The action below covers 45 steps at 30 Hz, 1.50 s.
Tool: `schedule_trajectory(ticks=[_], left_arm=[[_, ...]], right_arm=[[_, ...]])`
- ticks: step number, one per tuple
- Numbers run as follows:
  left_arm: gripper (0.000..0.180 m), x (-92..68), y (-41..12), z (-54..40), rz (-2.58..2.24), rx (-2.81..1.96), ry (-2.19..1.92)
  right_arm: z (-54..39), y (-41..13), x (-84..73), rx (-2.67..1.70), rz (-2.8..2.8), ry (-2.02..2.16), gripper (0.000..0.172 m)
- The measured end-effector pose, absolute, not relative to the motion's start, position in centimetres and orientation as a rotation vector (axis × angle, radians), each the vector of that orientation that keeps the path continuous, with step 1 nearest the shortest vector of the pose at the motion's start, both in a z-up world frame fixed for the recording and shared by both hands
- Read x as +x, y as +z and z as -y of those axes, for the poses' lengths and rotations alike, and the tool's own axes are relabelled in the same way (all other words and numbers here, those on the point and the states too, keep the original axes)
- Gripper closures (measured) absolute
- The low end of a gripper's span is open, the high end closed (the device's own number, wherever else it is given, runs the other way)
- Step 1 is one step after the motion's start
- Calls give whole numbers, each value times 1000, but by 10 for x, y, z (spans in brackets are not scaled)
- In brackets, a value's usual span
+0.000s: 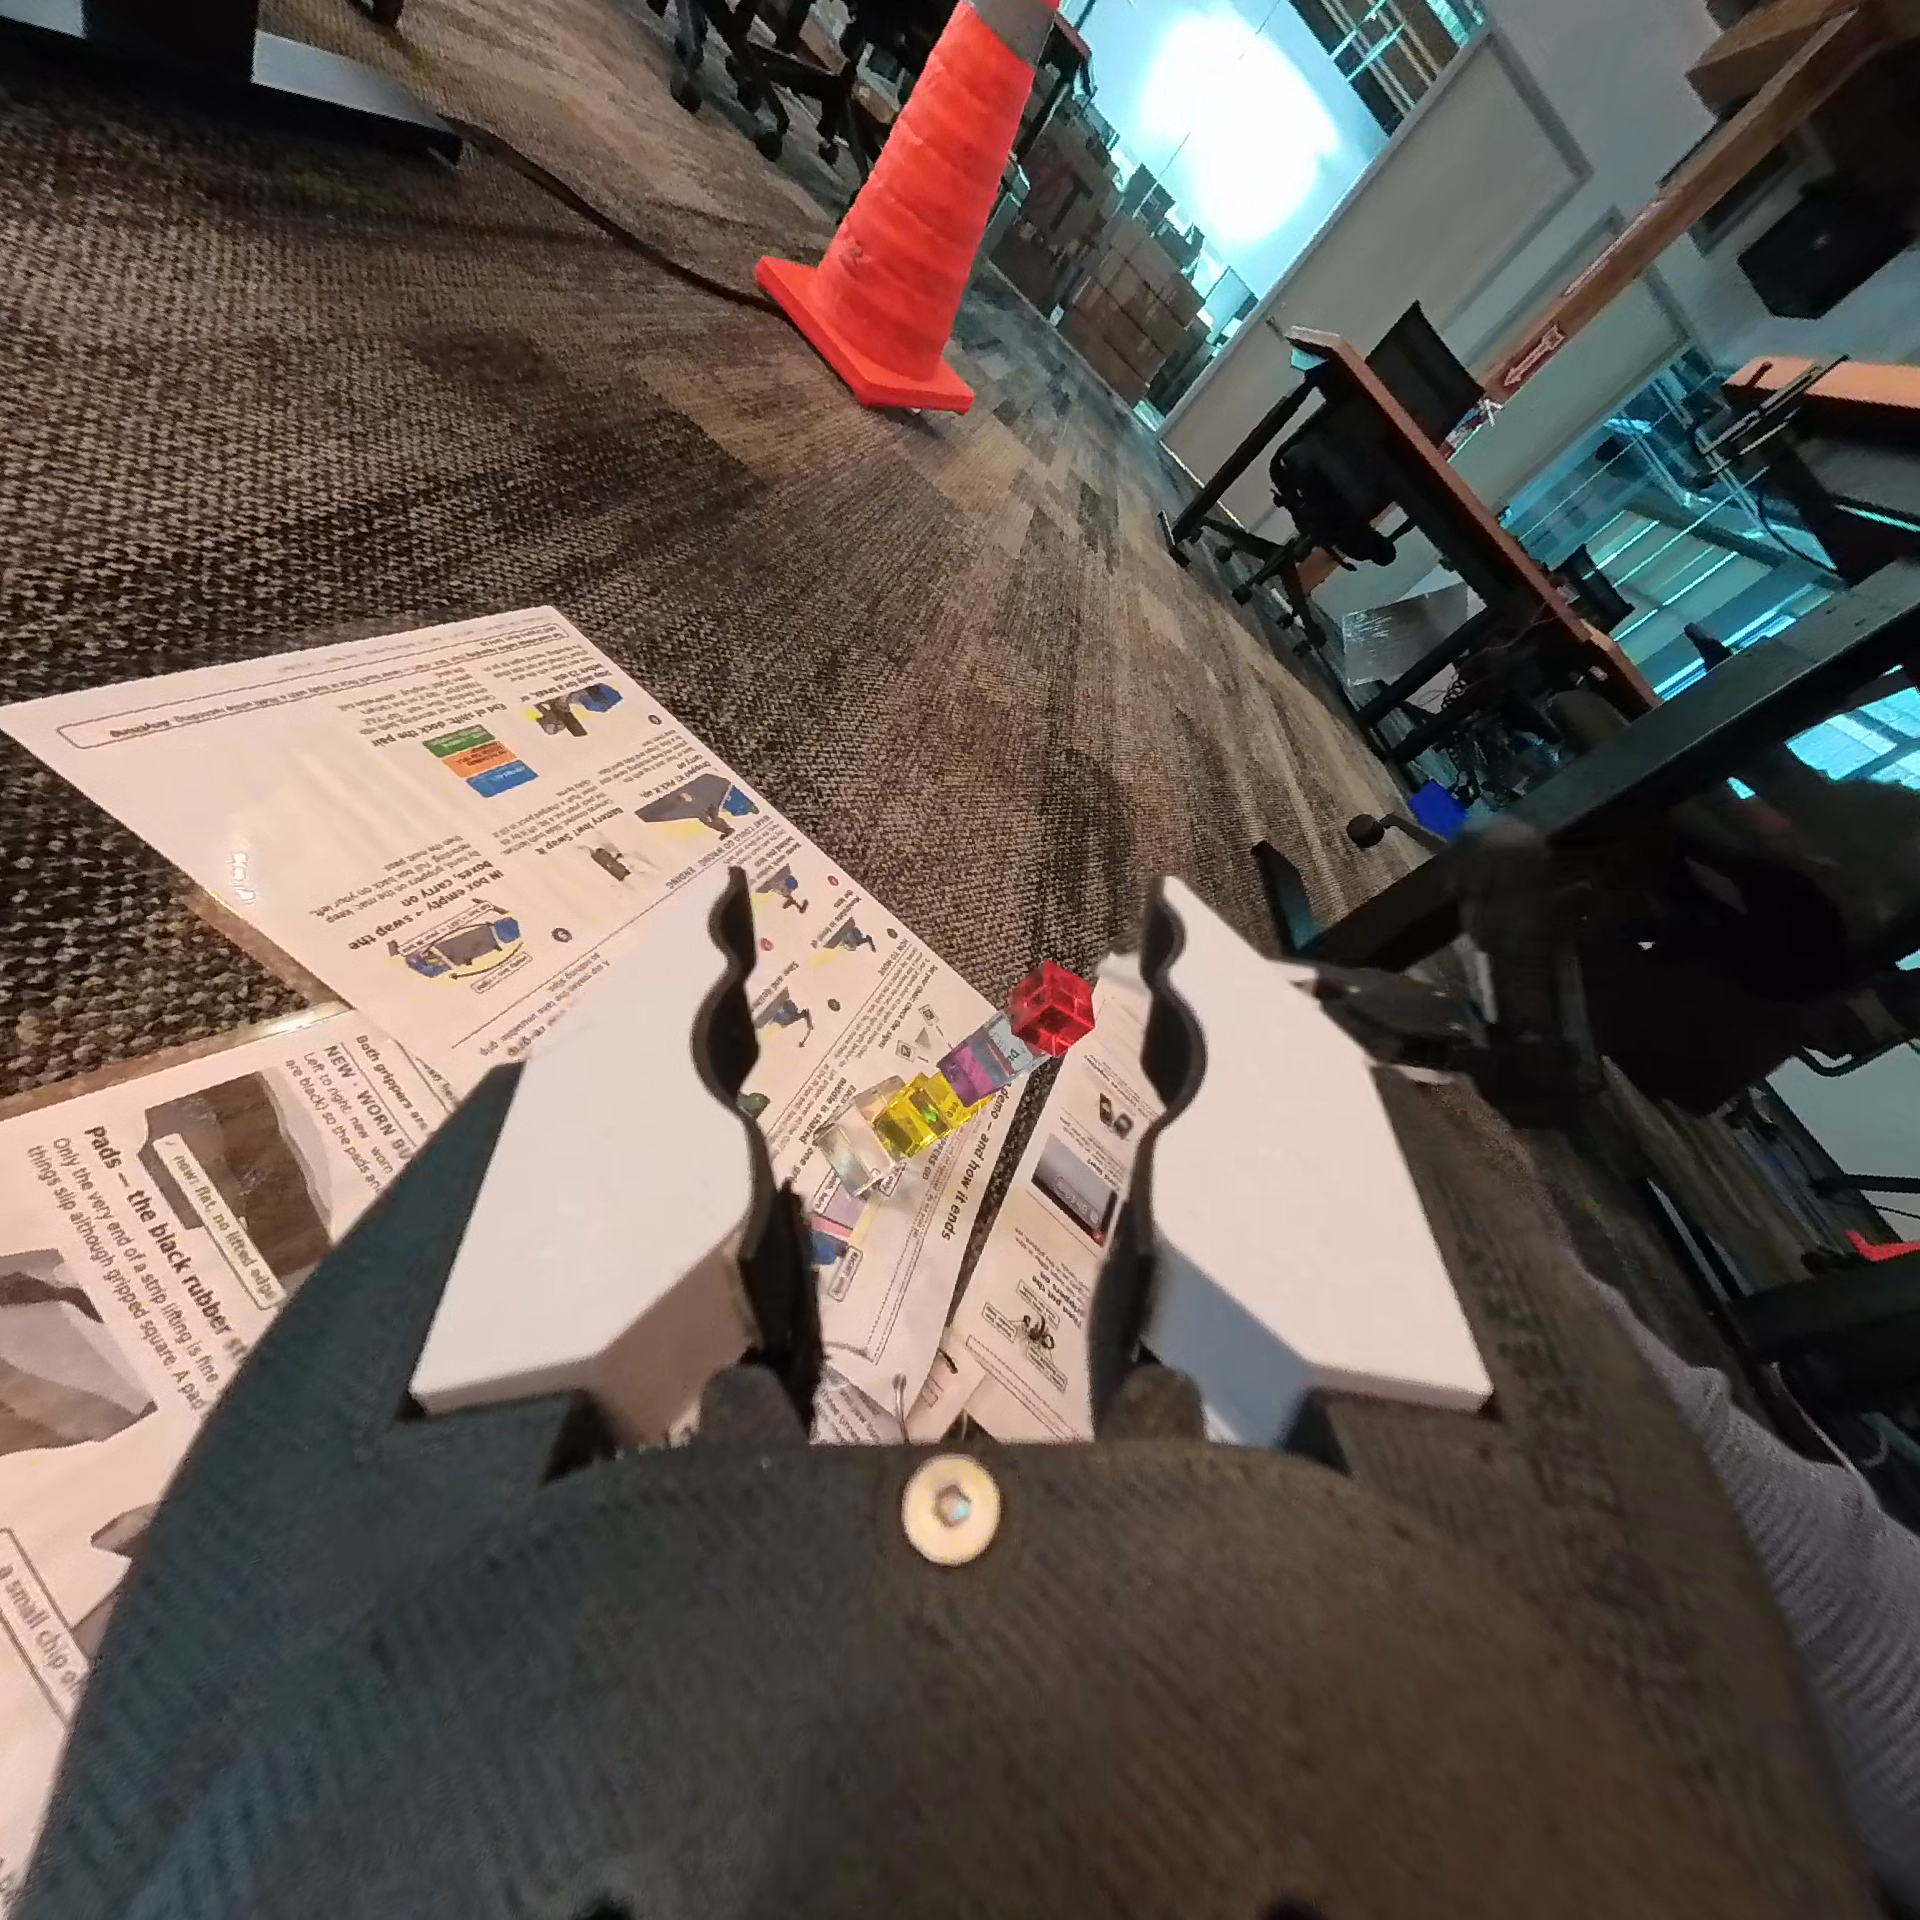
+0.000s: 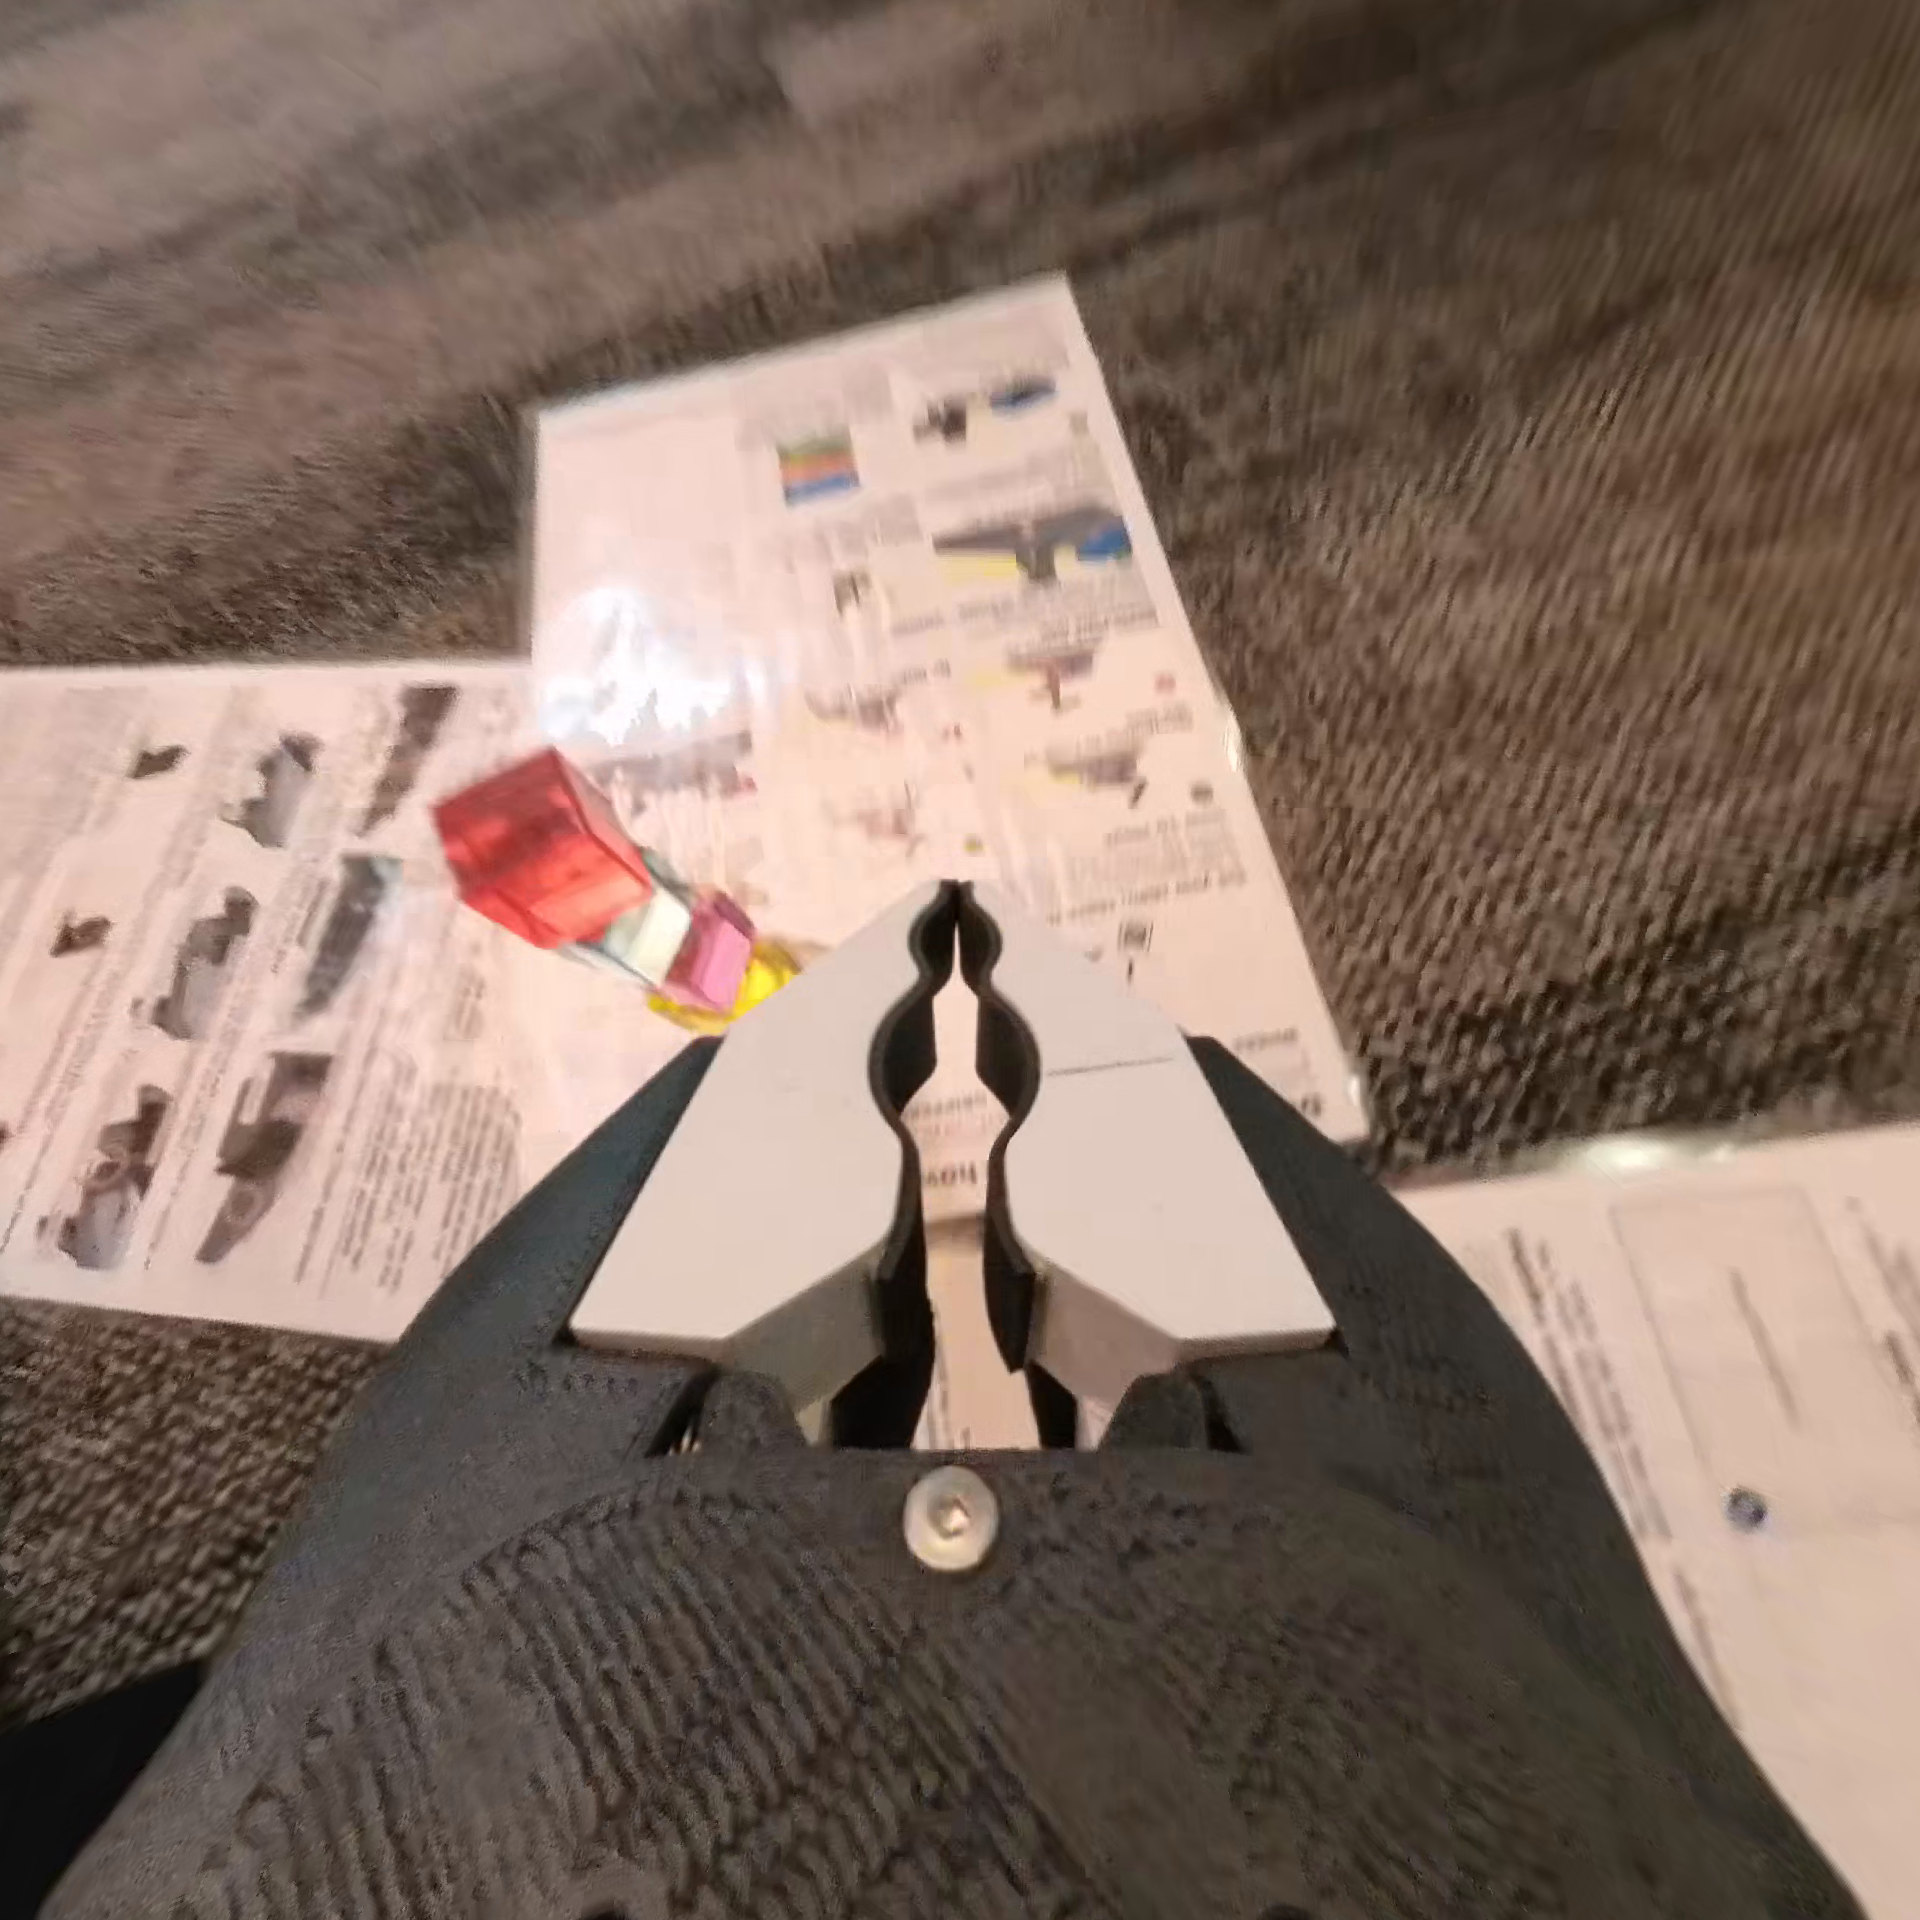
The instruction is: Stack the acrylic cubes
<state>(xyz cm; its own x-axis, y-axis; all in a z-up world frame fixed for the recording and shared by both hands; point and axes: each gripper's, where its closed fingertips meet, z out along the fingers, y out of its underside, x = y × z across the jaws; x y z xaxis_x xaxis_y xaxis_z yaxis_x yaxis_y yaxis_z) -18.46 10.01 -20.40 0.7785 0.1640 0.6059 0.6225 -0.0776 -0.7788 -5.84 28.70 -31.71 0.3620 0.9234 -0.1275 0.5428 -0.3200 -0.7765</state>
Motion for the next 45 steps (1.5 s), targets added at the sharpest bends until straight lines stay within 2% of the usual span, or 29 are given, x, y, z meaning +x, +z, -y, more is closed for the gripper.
schedule_trajectory(ticks=[6,13,17,22,38,45], left_arm=[[107,-187,-205,-99,648,-1629,-421],[108,-189,-206,-99,652,-1627,-418],[108,-191,-206,-98,656,-1628,-410],[109,-203,-205,-93,683,-1606,-388],[110,-244,-189,-67,791,-1466,-335],[110,-284,-158,-27,853,-1303,-235]], right_arm=[[-267,-392,-57,-2202,1321,675,172],[-273,-421,-62,-2230,1178,605,172],[-264,-422,-74,-2189,1187,670,172],[-192,-404,-102,-1949,1630,1081,172],[-185,-402,-79,-1823,1917,912,172],[-203,-400,-77,-1834,1823,864,169]])
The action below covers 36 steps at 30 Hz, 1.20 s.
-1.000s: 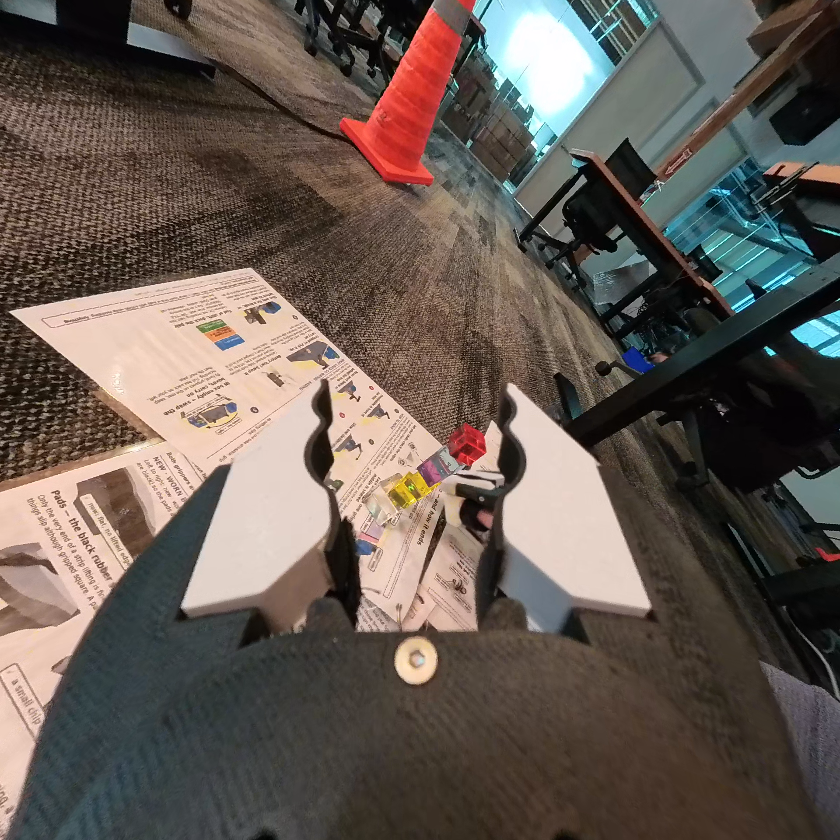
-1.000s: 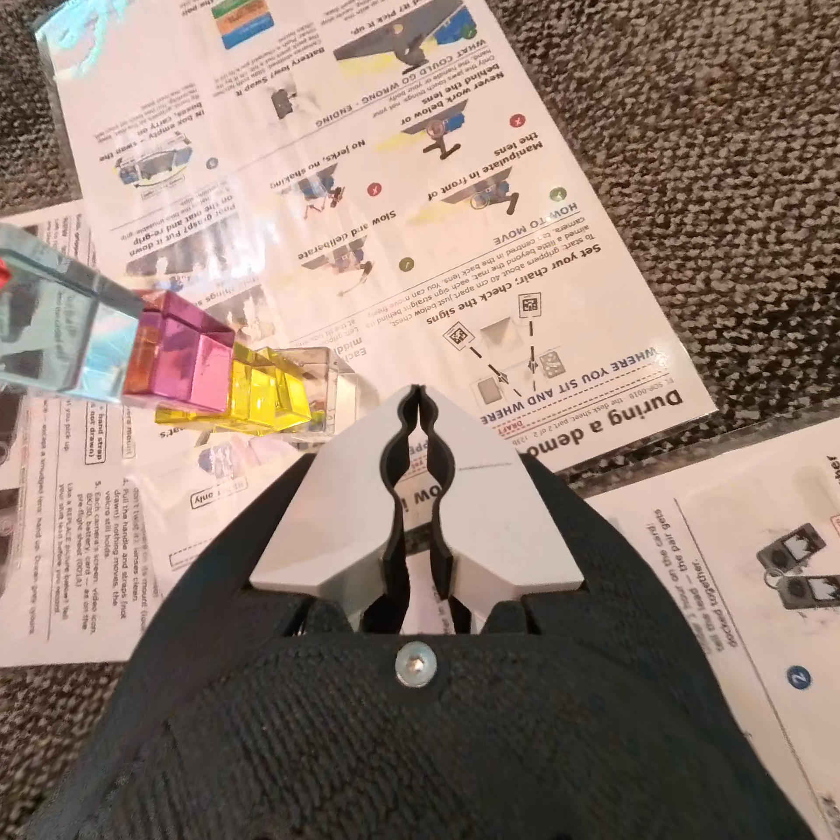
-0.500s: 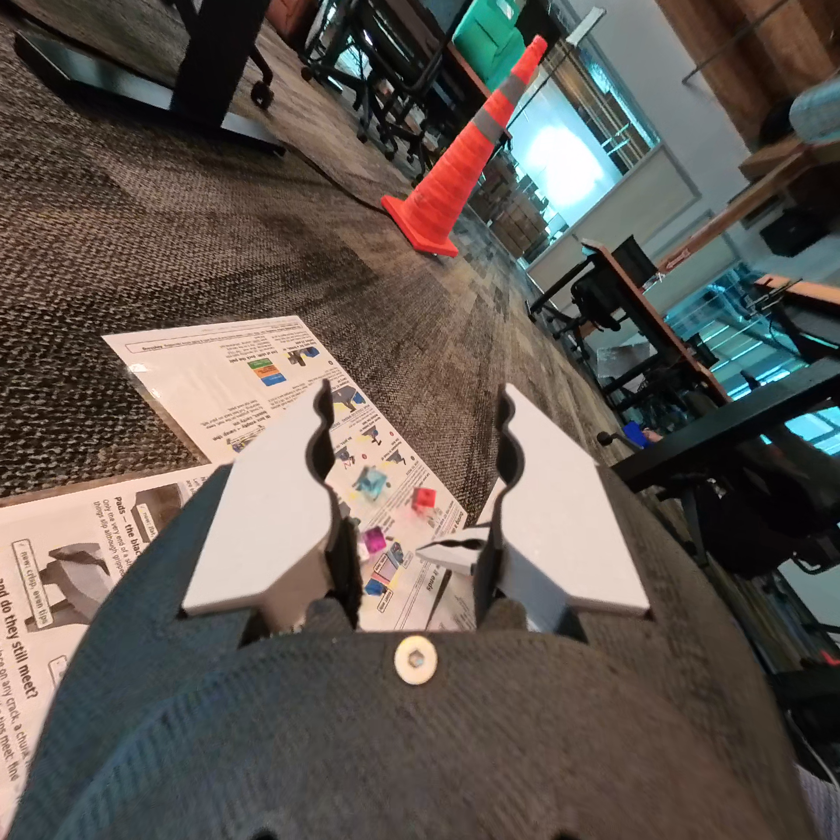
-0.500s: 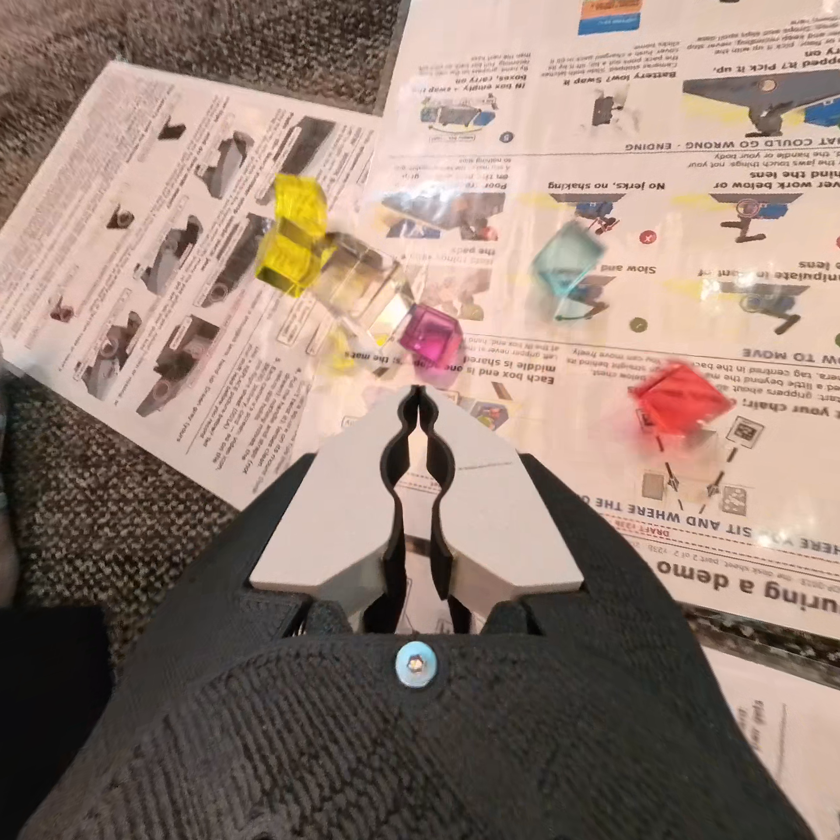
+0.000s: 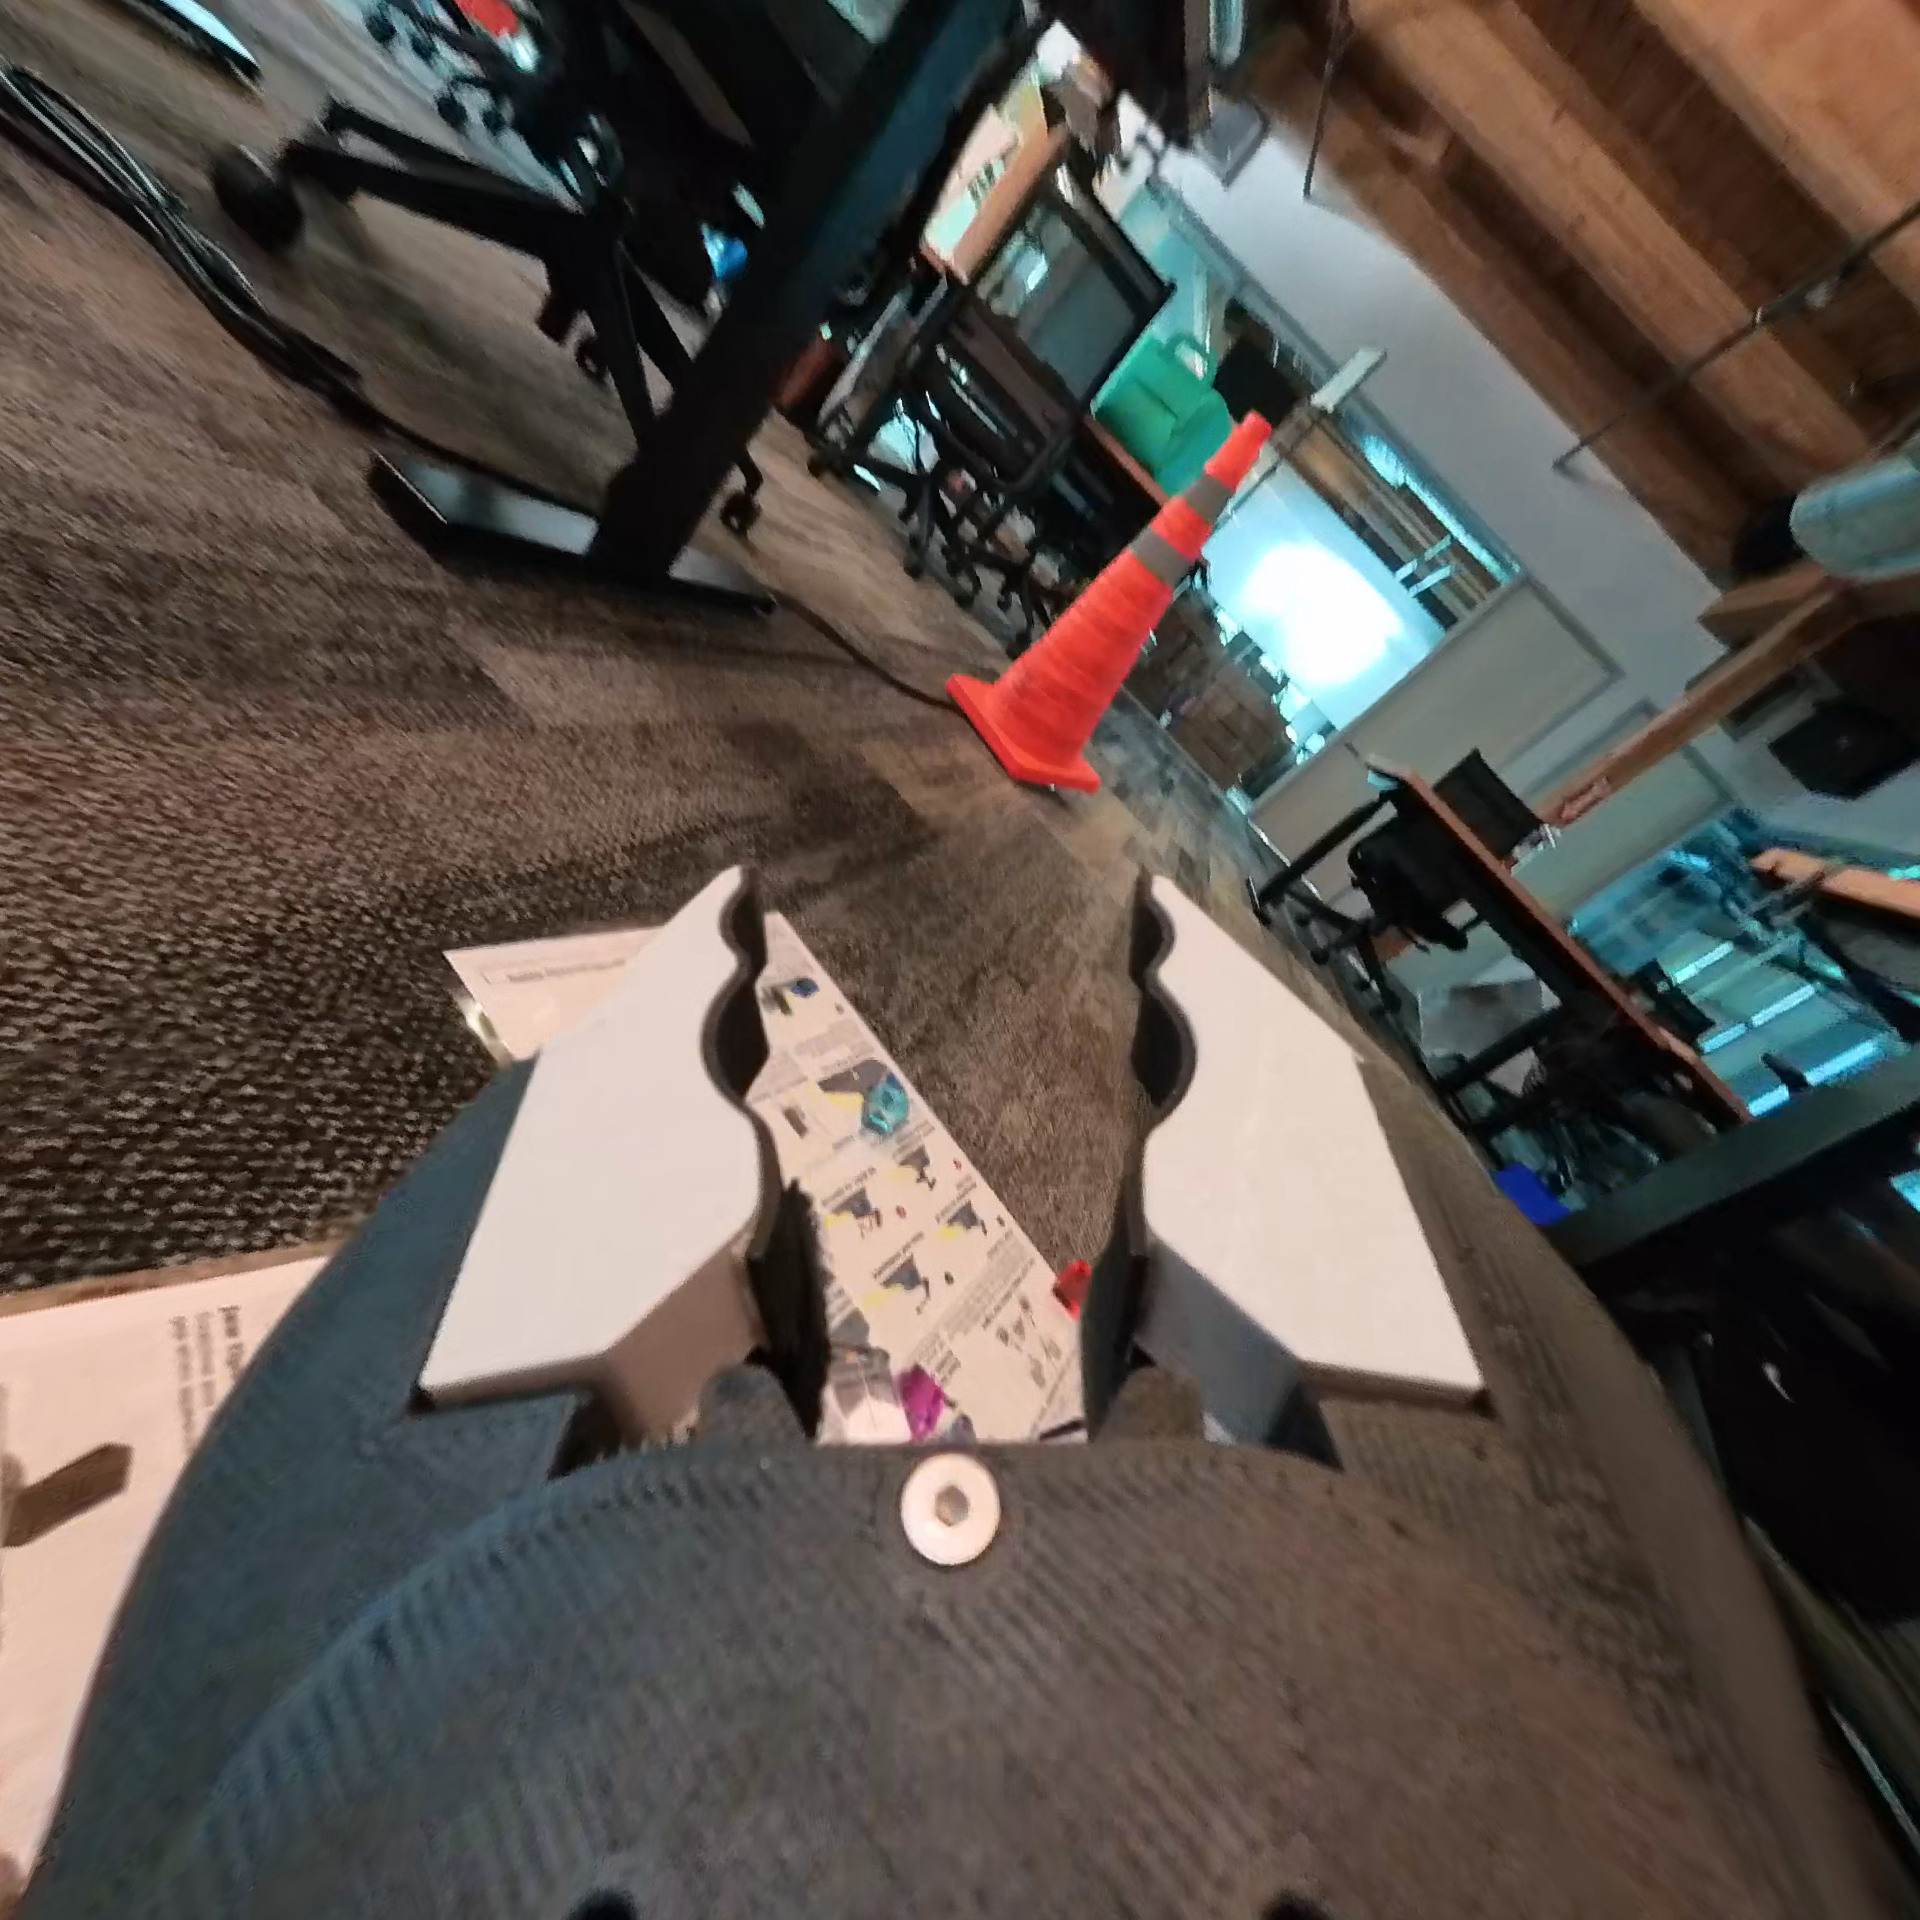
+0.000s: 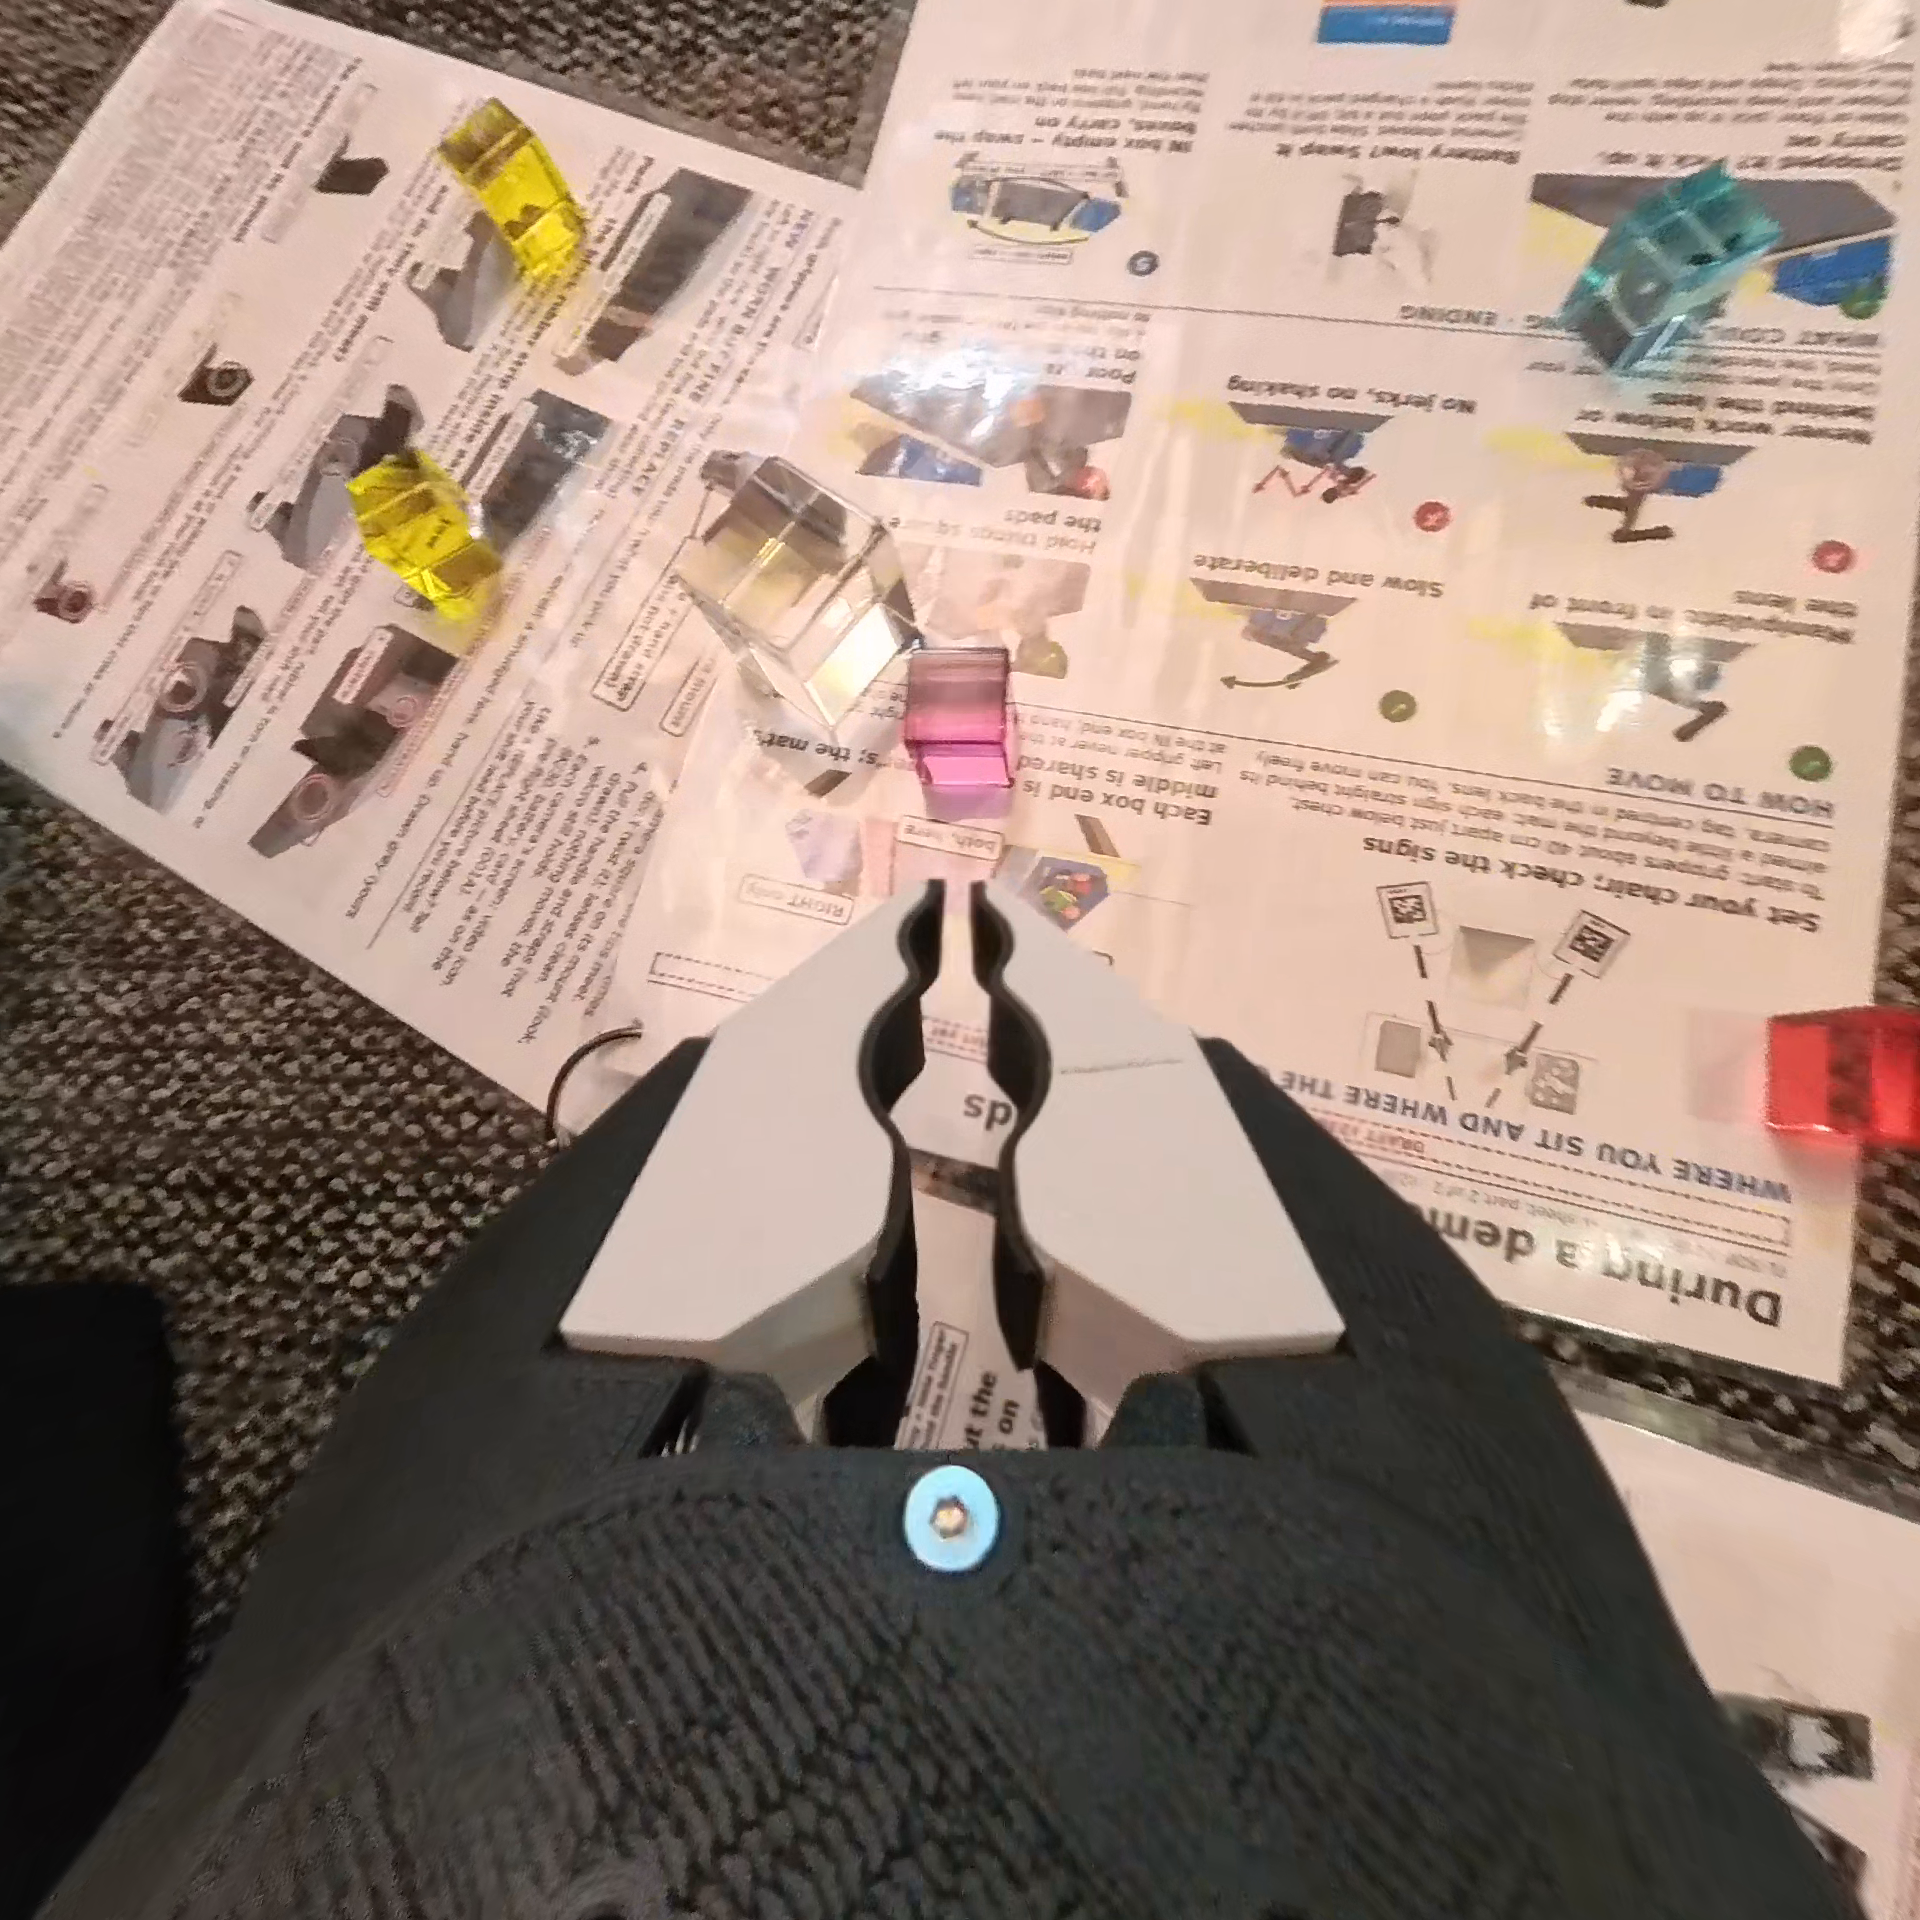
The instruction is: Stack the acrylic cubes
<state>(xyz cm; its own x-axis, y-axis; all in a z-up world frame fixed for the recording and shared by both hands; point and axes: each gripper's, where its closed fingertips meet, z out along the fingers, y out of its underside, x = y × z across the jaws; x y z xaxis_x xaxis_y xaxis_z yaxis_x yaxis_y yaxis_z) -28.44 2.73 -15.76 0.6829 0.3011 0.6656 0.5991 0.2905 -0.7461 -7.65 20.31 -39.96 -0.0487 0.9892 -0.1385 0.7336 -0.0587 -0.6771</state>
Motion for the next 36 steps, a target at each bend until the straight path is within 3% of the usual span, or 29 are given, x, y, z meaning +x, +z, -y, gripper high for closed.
schedule_trajectory(ticks=[7,12,14,19,25,31,36], left_arm=[[112,-304,-111,20,863,-1066,-196],[113,-301,-108,19,854,-1047,-219],[112,-298,-111,12,852,-1064,-240],[113,-292,-114,3,839,-1090,-255],[119,-282,-121,-12,822,-1134,-299],[121,-273,-129,-25,802,-1193,-305],[121,-271,-135,-29,805,-1211,-323]], right_arm=[[-162,-394,-114,-1637,1864,881,134],[-138,-402,-146,-1617,1753,860,94],[-139,-409,-150,-1677,1684,781,87],[-146,-423,-156,-1796,1576,651,93],[-151,-435,-161,-1866,1515,606,123],[-151,-438,-163,-1853,1578,591,127],[-164,-406,-163,-1717,1535,606,127]])
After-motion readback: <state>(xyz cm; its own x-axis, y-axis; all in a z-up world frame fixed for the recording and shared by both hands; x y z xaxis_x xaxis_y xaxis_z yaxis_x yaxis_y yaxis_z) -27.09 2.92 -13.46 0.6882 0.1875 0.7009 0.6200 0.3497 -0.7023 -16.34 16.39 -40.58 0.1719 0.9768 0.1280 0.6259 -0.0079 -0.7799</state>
